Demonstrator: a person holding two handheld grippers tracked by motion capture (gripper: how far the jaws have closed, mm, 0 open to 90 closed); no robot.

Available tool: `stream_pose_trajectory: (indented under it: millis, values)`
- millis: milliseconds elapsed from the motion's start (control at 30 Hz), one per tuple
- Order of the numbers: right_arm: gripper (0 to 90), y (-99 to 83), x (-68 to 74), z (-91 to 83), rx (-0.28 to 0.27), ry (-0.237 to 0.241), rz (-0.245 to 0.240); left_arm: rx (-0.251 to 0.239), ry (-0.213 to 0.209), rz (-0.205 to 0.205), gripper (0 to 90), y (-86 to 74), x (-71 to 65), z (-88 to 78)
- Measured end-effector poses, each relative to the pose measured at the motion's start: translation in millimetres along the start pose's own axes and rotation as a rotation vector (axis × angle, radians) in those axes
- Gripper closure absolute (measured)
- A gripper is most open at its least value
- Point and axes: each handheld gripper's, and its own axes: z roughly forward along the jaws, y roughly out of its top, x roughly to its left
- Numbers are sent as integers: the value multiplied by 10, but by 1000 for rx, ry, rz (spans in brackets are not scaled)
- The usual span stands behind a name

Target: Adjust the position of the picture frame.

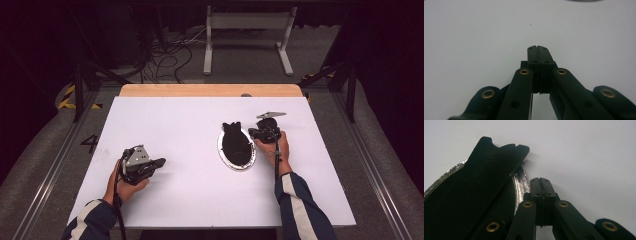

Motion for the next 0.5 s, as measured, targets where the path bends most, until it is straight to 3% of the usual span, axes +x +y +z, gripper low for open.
stream_pose_trajectory:
  millis: [400,500]
  values:
    - [900,78,26,96,13,11,-15,25,-21,18,898,-18,-35,56]
    - [900,108,89,130,19,14,-49,28,-25,23,898,-17,-44,59]
